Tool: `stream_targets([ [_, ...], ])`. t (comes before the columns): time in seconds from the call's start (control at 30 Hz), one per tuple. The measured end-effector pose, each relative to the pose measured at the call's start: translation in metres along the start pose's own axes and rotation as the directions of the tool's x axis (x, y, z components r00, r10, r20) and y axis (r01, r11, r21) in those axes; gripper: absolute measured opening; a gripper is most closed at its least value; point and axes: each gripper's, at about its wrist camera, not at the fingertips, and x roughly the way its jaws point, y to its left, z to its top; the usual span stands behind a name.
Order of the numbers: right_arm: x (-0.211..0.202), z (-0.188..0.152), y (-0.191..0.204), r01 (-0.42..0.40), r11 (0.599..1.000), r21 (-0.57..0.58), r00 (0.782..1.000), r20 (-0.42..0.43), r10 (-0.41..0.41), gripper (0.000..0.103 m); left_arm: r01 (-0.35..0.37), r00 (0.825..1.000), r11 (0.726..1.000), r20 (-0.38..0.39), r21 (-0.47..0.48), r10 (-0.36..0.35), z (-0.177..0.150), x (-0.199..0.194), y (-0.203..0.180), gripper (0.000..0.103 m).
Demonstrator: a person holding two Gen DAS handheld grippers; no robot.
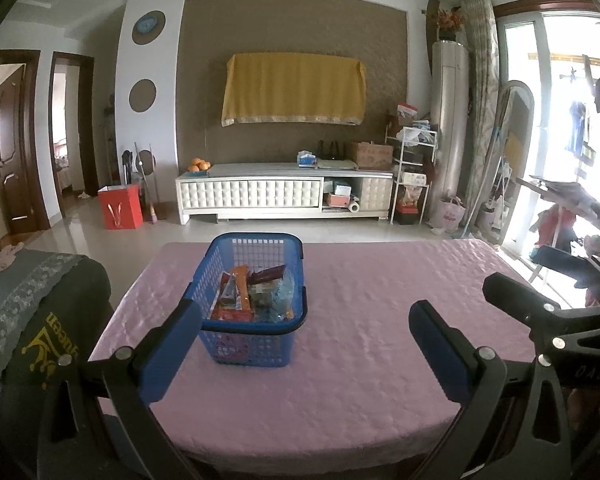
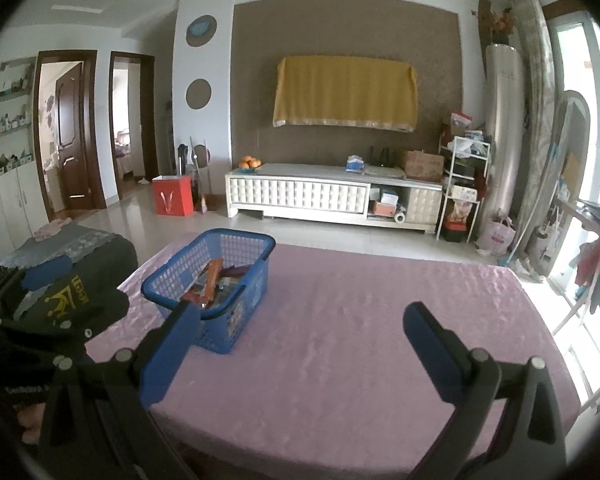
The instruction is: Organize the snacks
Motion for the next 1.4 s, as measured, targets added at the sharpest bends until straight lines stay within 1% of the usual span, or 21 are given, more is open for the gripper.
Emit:
stream_targets([
  [0.23,0.000,-0.001,-0.004,-0.008,1.000,0.014,1.000,-0.008,0.008,0.103,0.004,1.000,1.000,-0.002,0.014,-0.004,0.001,-0.001,-0.004,0.103],
  [0.77,-0.004,-0.002,-0.004,-0.010,1.000,0.014,1.000,-0.019,0.010,0.103,-0.001,1.000,1.000,-0.005,0.011,0.001,0.000,-0.001,-0.005,0.103],
  [1.4,-0.006,-0.004,-0.007,-0.013,1.000,0.012,0.999,-0.033,0.014,0.103,0.008,1.000,1.000,-0.017,0.006,-0.008,-0.004,-0.001,-0.011,0.103],
])
